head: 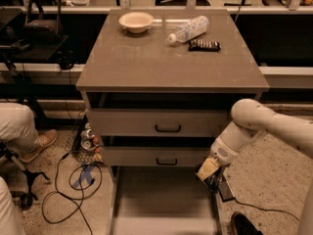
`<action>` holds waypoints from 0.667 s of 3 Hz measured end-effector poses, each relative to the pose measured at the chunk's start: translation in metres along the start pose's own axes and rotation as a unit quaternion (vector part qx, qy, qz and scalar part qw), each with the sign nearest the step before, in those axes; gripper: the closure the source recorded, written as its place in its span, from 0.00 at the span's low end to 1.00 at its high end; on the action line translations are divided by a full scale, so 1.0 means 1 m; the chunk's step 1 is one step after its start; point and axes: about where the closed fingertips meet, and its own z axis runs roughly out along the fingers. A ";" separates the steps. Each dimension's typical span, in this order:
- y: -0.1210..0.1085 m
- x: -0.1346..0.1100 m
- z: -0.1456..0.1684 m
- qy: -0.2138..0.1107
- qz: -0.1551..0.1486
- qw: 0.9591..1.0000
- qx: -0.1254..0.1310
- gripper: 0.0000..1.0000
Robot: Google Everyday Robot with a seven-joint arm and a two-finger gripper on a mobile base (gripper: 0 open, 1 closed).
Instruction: Place rxbar blueberry into bottom drawer
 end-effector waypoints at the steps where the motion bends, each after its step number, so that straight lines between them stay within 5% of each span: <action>1: -0.023 0.010 0.081 -0.021 0.055 0.998 -0.023 1.00; 2: -0.037 0.010 0.134 -0.036 0.085 0.995 -0.036 1.00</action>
Offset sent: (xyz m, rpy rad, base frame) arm -0.0056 0.0488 -0.1953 0.0967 0.1127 -0.2425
